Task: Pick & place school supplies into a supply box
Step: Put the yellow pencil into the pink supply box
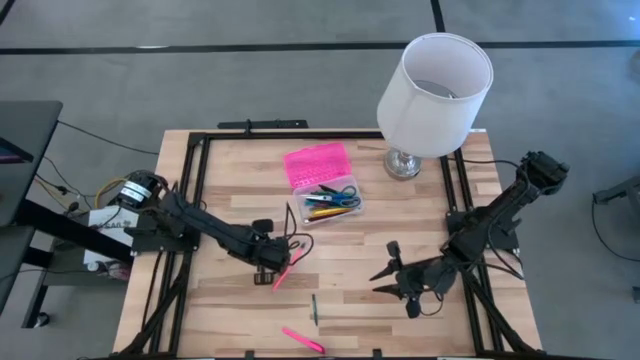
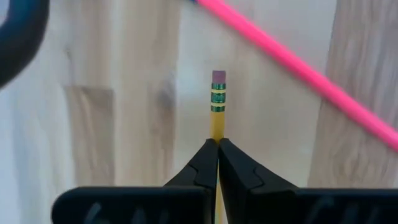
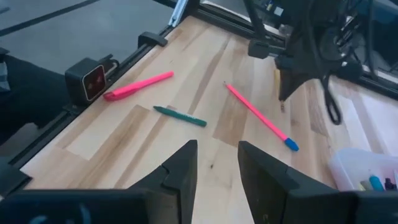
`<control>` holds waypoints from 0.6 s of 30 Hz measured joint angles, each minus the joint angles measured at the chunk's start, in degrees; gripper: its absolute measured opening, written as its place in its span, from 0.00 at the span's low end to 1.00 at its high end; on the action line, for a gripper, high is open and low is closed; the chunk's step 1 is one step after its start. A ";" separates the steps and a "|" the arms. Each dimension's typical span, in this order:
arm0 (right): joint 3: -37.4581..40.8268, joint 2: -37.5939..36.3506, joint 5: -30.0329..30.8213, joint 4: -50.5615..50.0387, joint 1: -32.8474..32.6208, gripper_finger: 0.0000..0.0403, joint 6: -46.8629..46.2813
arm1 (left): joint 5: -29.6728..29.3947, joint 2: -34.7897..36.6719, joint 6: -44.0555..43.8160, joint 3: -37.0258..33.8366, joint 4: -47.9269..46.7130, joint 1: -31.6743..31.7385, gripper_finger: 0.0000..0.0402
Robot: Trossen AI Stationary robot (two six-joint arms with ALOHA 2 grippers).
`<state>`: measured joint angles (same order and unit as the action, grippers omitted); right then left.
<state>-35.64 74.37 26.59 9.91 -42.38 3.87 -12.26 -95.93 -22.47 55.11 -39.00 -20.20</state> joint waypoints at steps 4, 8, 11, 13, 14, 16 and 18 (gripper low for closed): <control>0.00 0.00 -0.11 -0.17 0.23 0.27 -0.43 | -3.56 0.07 2.82 2.42 -0.27 1.86 0.00; 0.00 0.00 -0.11 -0.17 0.23 0.27 -0.43 | -7.64 0.13 5.79 6.01 -0.27 4.77 0.00; 0.00 0.00 -0.11 -0.20 0.23 0.27 -0.43 | -8.44 0.21 8.04 8.78 -0.29 7.34 0.00; 0.00 0.00 -0.11 -0.24 0.21 0.27 -0.44 | -6.28 0.25 8.69 10.09 -0.83 9.15 0.00; 0.00 0.00 -0.13 -0.38 0.21 0.27 -0.57 | -5.48 0.25 9.14 10.49 -1.88 10.07 0.00; 0.02 0.00 -0.68 -0.66 0.21 0.27 -0.93 | -5.15 0.27 9.43 10.73 -5.41 11.82 0.00; 0.30 0.00 -1.13 -0.40 0.21 0.27 -0.97 | -7.11 0.27 9.41 10.55 -10.16 13.68 0.00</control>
<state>-35.34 74.37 25.46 9.51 -42.17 2.90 -19.37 -95.66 -13.06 65.66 -49.15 -6.52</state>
